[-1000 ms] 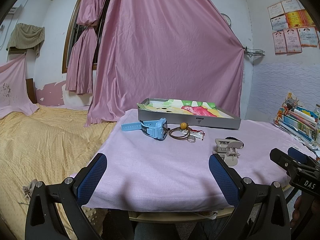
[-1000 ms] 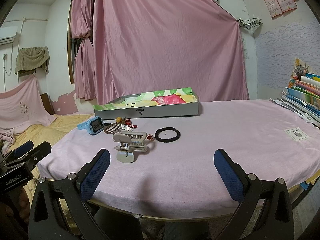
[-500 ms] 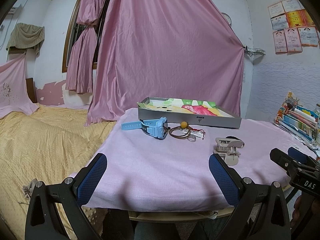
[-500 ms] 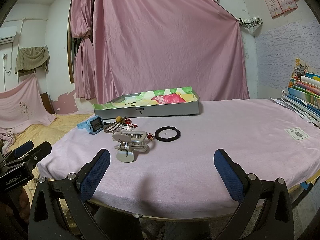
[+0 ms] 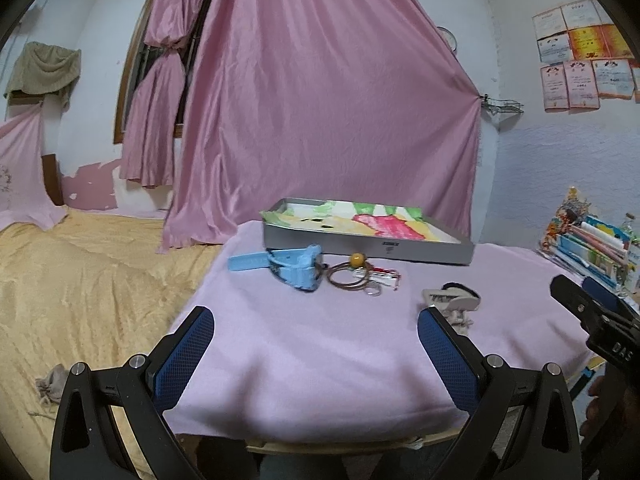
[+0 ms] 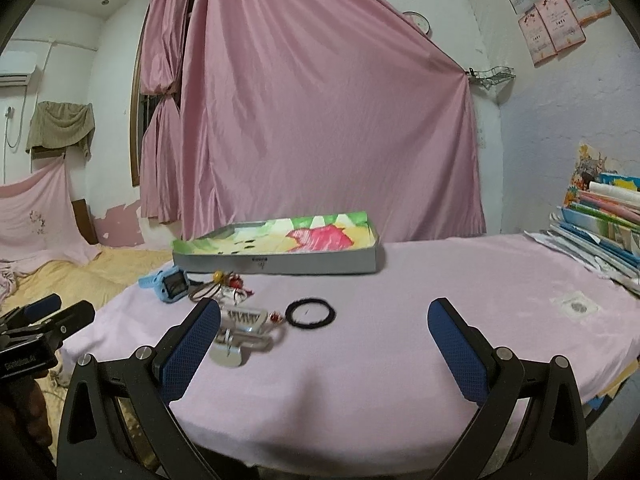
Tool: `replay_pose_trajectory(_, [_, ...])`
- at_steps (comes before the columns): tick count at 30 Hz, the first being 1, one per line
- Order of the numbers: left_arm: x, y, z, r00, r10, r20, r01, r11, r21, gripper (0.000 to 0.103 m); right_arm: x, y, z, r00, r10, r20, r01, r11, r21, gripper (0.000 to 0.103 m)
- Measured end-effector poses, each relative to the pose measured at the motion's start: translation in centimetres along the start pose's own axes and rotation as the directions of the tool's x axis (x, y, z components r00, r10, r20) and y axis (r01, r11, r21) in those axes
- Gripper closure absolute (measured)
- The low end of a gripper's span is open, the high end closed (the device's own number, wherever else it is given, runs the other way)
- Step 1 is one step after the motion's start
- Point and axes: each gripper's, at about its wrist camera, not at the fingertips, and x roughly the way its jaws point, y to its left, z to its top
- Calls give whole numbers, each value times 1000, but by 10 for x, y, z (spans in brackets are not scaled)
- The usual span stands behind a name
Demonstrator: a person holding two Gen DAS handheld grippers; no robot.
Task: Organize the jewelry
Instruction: 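Grasp the grey-white clip with the left gripper while the right gripper grasps the black hair tie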
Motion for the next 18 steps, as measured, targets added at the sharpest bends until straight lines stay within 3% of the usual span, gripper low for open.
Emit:
replay_pose_trajectory(9, [21,-11,13,992,-100,-74,98,995,-28,1,22,-14,16,997,39,-73,-38,999,12,1])
replay_pose_trajectory(18, [55,-23,29,957,-243,-155,235,969,-72,2,61,-28,23,976,65,-208,-60,998,29,1])
